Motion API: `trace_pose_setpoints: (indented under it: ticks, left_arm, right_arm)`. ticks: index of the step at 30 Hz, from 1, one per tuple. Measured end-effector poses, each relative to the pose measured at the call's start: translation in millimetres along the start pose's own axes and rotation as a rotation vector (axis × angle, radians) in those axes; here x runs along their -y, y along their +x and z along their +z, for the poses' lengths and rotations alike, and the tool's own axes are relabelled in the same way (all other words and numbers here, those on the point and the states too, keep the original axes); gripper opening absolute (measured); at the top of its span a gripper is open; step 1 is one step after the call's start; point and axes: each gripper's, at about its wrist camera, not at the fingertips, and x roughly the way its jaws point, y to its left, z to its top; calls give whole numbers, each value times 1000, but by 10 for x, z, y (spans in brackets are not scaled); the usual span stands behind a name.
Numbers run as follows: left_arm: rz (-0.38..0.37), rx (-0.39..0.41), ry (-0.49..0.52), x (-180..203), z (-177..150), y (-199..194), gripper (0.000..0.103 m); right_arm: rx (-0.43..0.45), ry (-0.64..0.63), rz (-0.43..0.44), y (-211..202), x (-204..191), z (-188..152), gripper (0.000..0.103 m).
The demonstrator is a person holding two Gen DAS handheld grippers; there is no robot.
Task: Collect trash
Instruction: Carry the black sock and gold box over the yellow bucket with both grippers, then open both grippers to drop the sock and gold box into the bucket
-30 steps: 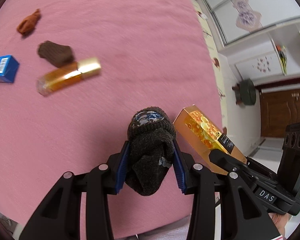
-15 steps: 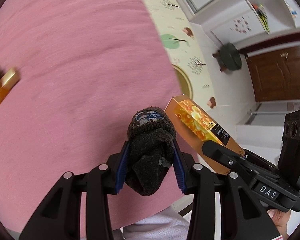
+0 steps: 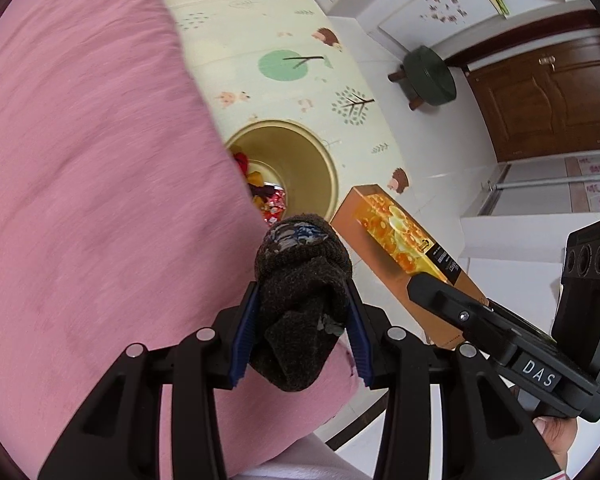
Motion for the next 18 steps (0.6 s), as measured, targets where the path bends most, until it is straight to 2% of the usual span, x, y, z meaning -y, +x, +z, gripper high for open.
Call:
trace_pose_setpoints:
  ticks: [10,11,13,14,15,18]
  left_arm:
    - [-9,-34,51,279,524,241,43]
    - [-11,-34,54,298,579,248,47]
    - [-39,-24,41,317,677,241,64]
    - [-52,-10,32,336,730,233,83]
    - [-55,4,30,345,760,217,86]
    - [-30,11,52,392,855,211,86]
  right_arm:
    - [37,57,-19,39,281,494,44]
    - [42,57,-22,34,287,531,44]
    - [54,62,-19,15,308,636,45]
    - [68,76,-19,-8,340,684,45]
    - [79,91,-19,-32,381,736,46]
    - [97,122,-13,-92,483,844,50]
